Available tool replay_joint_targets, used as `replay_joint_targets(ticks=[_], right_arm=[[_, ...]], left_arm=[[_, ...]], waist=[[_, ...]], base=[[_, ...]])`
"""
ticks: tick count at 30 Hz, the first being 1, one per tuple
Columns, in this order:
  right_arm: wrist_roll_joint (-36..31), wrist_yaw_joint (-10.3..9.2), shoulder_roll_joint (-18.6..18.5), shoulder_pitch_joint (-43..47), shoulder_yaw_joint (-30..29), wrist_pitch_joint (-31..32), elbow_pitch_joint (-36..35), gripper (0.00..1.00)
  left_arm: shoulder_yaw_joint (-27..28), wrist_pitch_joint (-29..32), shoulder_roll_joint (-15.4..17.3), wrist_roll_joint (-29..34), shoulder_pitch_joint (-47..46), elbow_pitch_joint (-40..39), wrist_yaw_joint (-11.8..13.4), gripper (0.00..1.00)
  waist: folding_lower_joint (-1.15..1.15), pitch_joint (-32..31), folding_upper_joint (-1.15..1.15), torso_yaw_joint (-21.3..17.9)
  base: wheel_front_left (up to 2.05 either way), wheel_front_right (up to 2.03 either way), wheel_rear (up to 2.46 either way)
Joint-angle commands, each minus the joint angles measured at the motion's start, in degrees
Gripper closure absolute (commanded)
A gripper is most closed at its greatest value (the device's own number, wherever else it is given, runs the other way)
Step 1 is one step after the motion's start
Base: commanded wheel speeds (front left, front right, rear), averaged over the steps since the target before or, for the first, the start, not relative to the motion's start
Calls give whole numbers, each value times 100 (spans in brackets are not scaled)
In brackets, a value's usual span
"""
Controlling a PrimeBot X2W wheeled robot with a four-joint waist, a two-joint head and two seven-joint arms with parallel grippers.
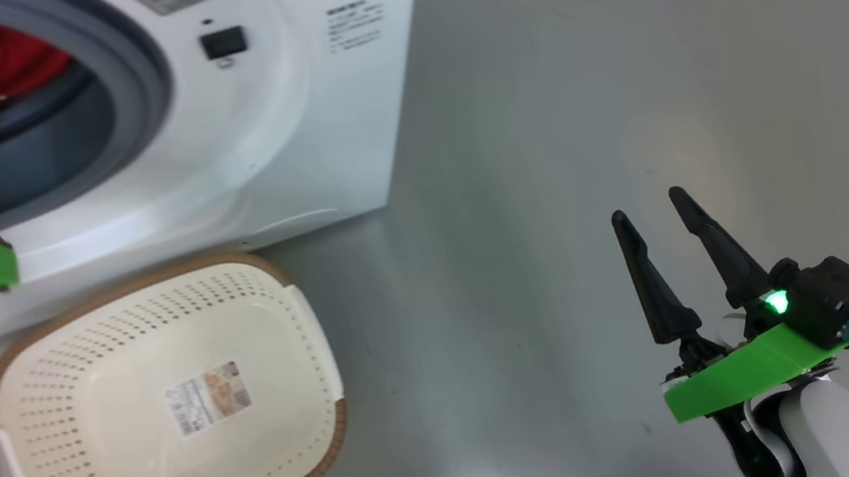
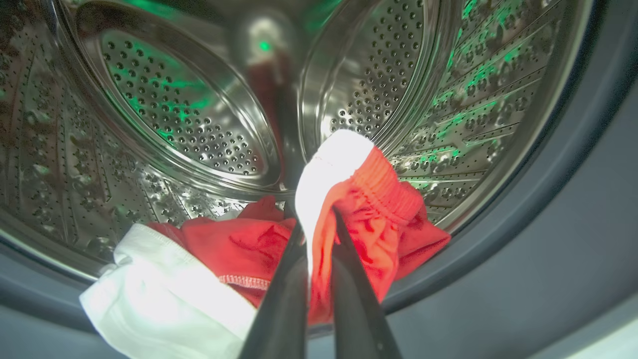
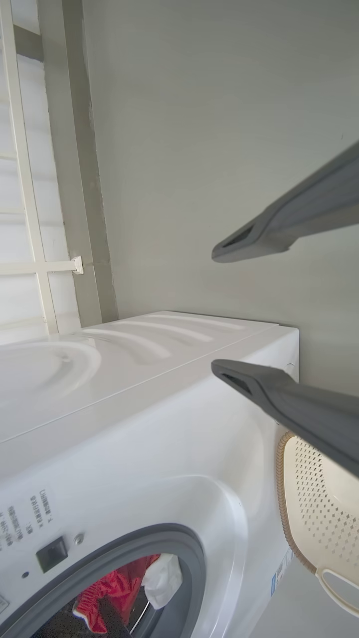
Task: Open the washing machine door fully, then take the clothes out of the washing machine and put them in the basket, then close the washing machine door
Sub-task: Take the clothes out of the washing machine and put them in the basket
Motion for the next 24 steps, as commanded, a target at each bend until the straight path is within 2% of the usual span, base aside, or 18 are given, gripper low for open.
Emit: replay_joint_targets(ticks=[1,10,18,24], right_arm=[[-14,42,-13,31,77,-37,-94,0],[-49,42,-13,232,-109,-37,-14,0],[-64,42,-13,422,-291,-37,-6,0],[-37,42,-13,492,-327,-37,-4,0]], left_arm=[[239,-29,164,147,242,-292,4,100],[883,-29,-489,573,1321,-1412,4,100],[1272,-29,-914,717,2071,-2468,4,100],[1371,-29,-1116,747,2545,-3397,4,100]], waist=[[0,-191,0,197],[0,-585,0,440],[0,-840,0,588],[0,-937,0,637]], base=[[0,0,0],[0,0,0],[0,0,0],[0,0,0]])
